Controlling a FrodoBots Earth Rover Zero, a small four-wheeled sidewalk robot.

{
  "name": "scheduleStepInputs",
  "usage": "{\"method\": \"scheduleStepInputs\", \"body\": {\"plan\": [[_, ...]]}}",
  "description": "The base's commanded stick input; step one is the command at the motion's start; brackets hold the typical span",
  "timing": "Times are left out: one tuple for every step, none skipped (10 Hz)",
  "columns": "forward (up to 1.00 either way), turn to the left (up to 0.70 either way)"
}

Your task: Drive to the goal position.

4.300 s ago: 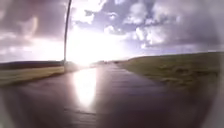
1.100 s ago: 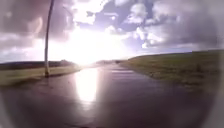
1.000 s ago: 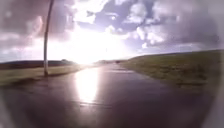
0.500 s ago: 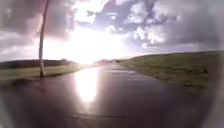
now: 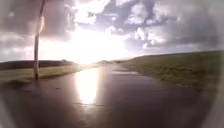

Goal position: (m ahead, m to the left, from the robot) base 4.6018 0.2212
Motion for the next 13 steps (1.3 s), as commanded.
{"method": "scheduleStepInputs", "body": {"plan": [[0.70, 0.00], [0.70, 0.00], [0.70, 0.00], [0.70, 0.00], [0.70, 0.00], [0.70, 0.00], [0.70, 0.00], [0.70, 0.00], [0.70, 0.00], [0.70, 0.00], [0.70, 0.00], [0.70, 0.00], [0.70, 0.00]]}}
